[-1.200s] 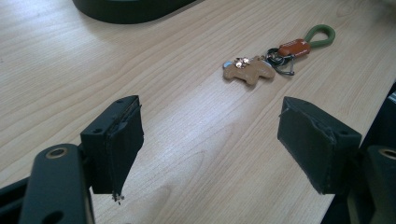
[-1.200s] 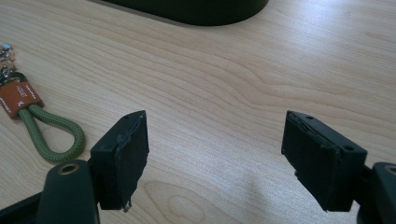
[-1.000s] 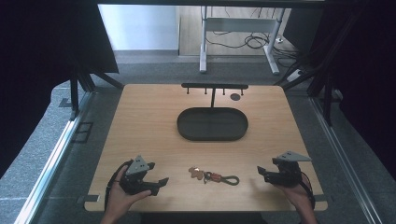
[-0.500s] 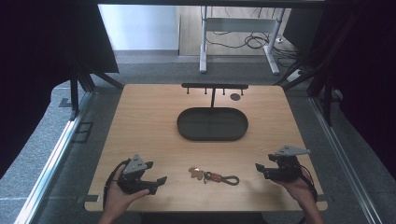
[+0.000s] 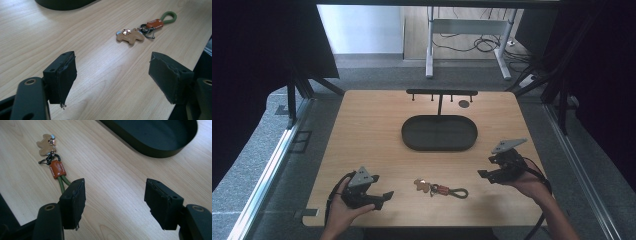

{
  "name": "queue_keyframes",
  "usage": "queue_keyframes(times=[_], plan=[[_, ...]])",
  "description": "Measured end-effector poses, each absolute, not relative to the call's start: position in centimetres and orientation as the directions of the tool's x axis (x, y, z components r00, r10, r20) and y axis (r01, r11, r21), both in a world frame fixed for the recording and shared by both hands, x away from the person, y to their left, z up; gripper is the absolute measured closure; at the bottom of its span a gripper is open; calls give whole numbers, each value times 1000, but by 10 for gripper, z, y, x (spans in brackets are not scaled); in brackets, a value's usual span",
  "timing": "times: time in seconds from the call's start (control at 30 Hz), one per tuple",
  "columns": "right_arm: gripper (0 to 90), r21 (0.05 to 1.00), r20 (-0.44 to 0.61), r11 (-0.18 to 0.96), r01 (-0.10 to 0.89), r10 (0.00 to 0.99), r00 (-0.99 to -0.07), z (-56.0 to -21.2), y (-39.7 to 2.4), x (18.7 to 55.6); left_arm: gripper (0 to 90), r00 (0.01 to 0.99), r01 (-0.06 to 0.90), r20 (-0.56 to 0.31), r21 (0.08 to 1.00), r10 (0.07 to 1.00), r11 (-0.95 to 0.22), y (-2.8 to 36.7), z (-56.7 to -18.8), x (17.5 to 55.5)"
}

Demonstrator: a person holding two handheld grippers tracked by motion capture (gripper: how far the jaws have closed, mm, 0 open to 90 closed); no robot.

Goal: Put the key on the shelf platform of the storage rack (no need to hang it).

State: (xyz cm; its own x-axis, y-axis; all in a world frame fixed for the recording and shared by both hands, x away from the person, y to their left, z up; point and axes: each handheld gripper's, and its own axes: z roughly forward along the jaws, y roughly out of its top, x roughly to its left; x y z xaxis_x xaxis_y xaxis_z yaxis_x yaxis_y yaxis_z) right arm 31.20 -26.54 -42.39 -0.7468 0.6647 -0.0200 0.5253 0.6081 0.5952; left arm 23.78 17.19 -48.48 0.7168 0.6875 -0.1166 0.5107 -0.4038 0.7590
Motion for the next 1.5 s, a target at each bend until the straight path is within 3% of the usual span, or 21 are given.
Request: queue_keyframes(times=[0.43,1.5], plan=[[357,502,-29,713,489,579,-814,-408,-230,327,224,726,506,-115,757,678,-413,168,-484,237],[366,369,-19,819,439,479,-878,-416,-173,343,223,735,496,-113,761,668,-418,166,-483,235]])
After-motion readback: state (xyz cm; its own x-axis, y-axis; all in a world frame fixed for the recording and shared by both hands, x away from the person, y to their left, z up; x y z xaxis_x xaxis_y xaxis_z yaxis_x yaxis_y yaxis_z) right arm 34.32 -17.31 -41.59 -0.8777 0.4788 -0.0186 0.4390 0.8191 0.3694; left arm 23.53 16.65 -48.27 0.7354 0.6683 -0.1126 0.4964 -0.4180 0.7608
